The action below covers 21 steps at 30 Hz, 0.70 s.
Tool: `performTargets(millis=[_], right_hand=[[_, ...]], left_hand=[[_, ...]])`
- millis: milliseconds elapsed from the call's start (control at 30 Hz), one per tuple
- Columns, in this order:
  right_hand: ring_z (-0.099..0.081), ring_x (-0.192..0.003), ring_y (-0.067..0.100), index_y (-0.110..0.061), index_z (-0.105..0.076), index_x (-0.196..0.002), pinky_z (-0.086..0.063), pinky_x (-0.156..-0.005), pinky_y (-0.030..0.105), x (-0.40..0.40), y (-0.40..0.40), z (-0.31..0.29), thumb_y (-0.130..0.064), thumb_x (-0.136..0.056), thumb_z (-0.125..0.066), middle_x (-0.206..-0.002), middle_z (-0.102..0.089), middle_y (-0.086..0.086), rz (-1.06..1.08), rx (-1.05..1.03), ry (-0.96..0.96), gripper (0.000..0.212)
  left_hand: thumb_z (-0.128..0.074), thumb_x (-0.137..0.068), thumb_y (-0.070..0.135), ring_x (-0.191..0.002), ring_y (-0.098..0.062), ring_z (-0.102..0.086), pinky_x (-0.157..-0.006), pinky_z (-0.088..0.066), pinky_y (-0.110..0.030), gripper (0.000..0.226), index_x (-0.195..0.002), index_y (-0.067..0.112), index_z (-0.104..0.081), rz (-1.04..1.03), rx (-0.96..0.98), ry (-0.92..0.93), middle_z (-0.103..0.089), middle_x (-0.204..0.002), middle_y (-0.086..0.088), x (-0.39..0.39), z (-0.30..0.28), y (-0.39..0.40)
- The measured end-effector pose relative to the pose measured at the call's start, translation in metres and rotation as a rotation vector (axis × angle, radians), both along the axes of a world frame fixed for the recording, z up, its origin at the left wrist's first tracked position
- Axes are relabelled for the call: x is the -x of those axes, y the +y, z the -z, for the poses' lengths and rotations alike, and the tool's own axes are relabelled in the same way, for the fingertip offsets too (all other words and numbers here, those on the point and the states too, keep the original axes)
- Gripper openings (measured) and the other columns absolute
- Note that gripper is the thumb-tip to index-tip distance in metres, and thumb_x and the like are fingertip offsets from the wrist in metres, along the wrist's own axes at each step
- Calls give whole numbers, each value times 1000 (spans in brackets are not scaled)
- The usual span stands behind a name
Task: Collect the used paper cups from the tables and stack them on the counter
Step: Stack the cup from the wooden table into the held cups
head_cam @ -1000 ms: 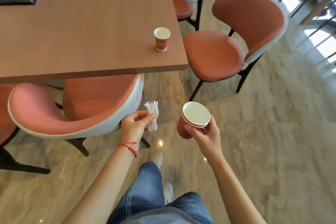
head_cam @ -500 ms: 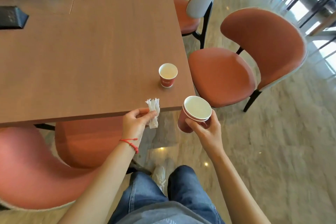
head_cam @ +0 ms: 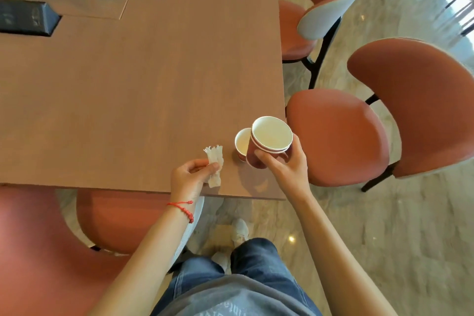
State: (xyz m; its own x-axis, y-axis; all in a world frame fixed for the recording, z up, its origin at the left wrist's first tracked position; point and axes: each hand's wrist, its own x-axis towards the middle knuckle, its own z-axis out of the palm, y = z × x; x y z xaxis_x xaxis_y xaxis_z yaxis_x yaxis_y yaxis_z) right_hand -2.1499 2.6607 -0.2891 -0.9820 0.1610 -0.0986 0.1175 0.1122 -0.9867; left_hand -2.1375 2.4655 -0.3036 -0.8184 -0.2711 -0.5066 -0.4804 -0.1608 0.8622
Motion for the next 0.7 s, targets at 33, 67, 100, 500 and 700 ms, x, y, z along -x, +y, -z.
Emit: performTargets(millis=[33,67,100,500,700], right_hand=[[-57,-106,-1,-32,-50,-120,-49,-88,22,8,1,2,-38,-60,-80,-110,-62,-20,-13,-16,0,67],[-57,-106,-2,-31,-49,-121,-48,-87,20,16,1,4,-40,-60,-79,-111,-61,-20,-25,-32,2,69],[-56,-106,-3,-31,-48,-122,-48,-87,17,22,1,6,-40,-61,-79,-112,-60,-20,-36,-46,4,69],[-47,-101,-20,-33,-42,-123,-37,-80,-3,47,0,44,-29,-67,-83,-115,-54,-19,-140,-210,-30,69],[-45,-101,-24,-48,-39,-114,-36,-76,-4,46,-2,58,-30,-66,-84,-112,-49,-31,-194,-198,-84,68]], left_hand=[[-78,-68,8,-53,-5,-63,-49,-49,-16,13,-70,15,-67,-10,8,-2,-68,-55,8,4,1,2],[-78,-68,7,-51,-3,-62,-48,-48,-15,14,-70,15,-67,-23,16,-3,-67,-54,9,8,1,3],[-78,-68,7,-50,-2,-61,-47,-47,-14,14,-69,14,-66,-38,25,-3,-67,-53,9,12,2,3],[-77,-70,7,-51,1,-60,-49,-45,-10,10,-71,11,-67,-95,66,-48,-67,-55,7,18,16,9],[-76,-72,10,-66,-15,-63,-57,-50,-18,10,-75,12,-67,-107,48,-87,-69,-73,-6,17,19,8]])
